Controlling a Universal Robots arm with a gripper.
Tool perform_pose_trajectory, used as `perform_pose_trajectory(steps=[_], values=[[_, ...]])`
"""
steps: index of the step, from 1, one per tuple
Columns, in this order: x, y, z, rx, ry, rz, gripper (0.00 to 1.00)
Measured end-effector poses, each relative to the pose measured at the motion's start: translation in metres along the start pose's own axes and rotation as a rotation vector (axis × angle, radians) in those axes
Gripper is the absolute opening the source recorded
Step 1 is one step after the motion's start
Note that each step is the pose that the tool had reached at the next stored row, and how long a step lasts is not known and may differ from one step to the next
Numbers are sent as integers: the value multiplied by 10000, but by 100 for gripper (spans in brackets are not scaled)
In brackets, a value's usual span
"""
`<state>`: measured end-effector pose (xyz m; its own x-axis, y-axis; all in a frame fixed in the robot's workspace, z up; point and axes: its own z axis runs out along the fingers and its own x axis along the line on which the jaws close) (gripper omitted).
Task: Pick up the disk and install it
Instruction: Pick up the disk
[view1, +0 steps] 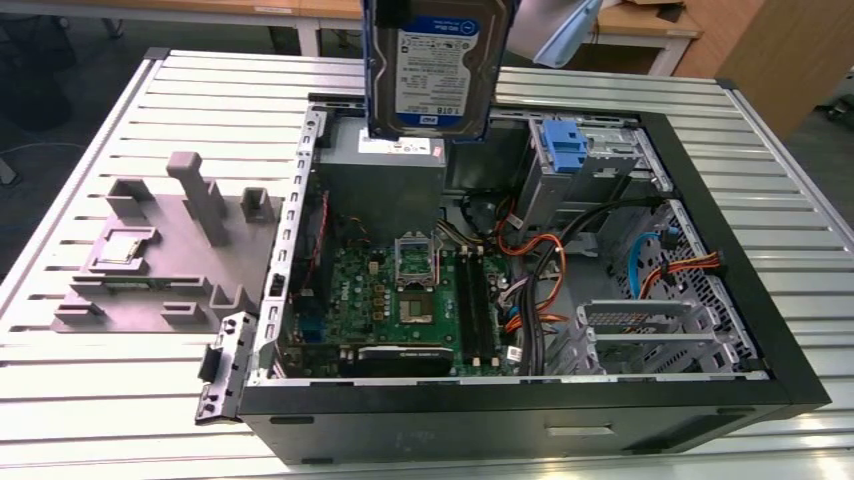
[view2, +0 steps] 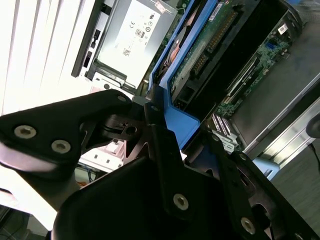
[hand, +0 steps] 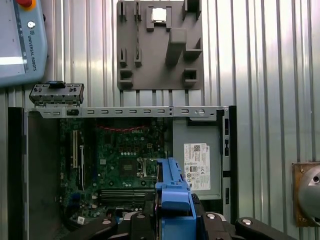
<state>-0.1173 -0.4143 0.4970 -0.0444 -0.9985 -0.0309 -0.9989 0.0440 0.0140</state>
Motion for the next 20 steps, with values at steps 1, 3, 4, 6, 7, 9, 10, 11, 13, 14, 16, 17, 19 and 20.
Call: perform_pose_trajectory(steps=[1,3,4,6,7,9,10,11,13,14,16,17,19,20], values=[[0,-13,0,0,0,0,37],[-1,-38,-1,0,1,0,37],[-2,-50,-1,0,0,1,37],[-2,-73,-1,0,1,0,37],[-3,-87,-1,1,0,0,37],[-4,-115,-2,0,1,0,37],[-4,-126,-2,-1,1,0,37],[-4,-137,-2,0,0,0,37],[-5,-156,-2,0,1,0,37],[-5,-164,-2,0,0,0,37],[-5,-168,-2,0,0,0,37],[-6,-168,-2,0,0,1,37],[-6,-169,-2,0,-1,0,37],[-6,-169,-2,0,-2,1,37]])
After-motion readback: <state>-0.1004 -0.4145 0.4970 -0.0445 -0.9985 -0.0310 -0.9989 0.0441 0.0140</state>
